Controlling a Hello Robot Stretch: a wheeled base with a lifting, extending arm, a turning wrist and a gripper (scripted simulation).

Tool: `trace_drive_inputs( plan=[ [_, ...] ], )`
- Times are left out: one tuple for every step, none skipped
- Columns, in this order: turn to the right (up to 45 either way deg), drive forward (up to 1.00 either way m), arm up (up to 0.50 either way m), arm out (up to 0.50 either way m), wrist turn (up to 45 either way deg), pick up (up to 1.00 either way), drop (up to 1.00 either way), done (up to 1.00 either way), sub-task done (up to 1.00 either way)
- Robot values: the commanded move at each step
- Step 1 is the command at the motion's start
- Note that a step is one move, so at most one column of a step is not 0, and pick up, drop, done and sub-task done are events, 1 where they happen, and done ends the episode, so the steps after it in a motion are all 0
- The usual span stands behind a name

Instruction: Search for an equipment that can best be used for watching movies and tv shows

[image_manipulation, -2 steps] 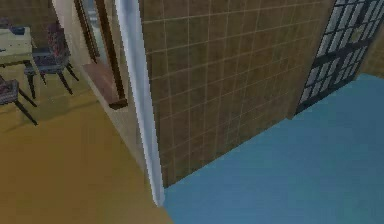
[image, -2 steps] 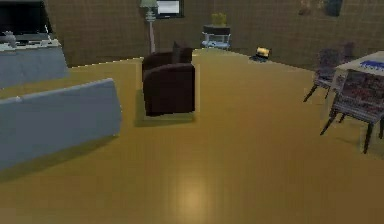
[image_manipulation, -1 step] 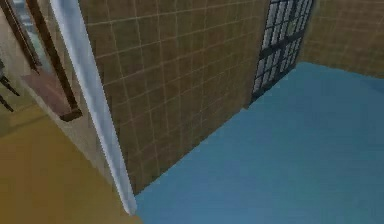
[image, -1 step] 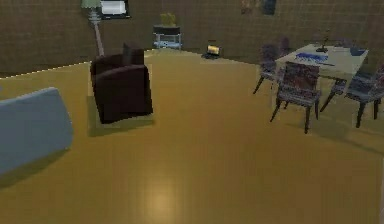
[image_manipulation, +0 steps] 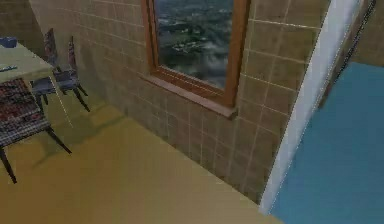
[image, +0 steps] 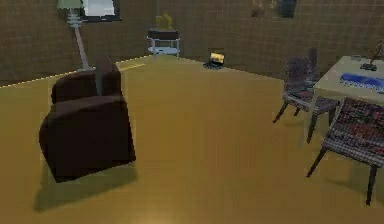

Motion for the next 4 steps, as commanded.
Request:
trace_drive_inputs(
  plan=[
    [0.0,1.0,0.0,0.0,0.0,0.0,0.0,0.0,0.0],
    [0.0,0.45,0.0,0.0,0.0,0.0,0.0,0.0,0.0],
    [-9.0,0.0,0.0,0.0,0.0,0.0,0.0,0.0,0.0],
    [0.0,1.0,0.0,0.0,0.0,0.0,0.0,0.0,0.0]
  ],
)
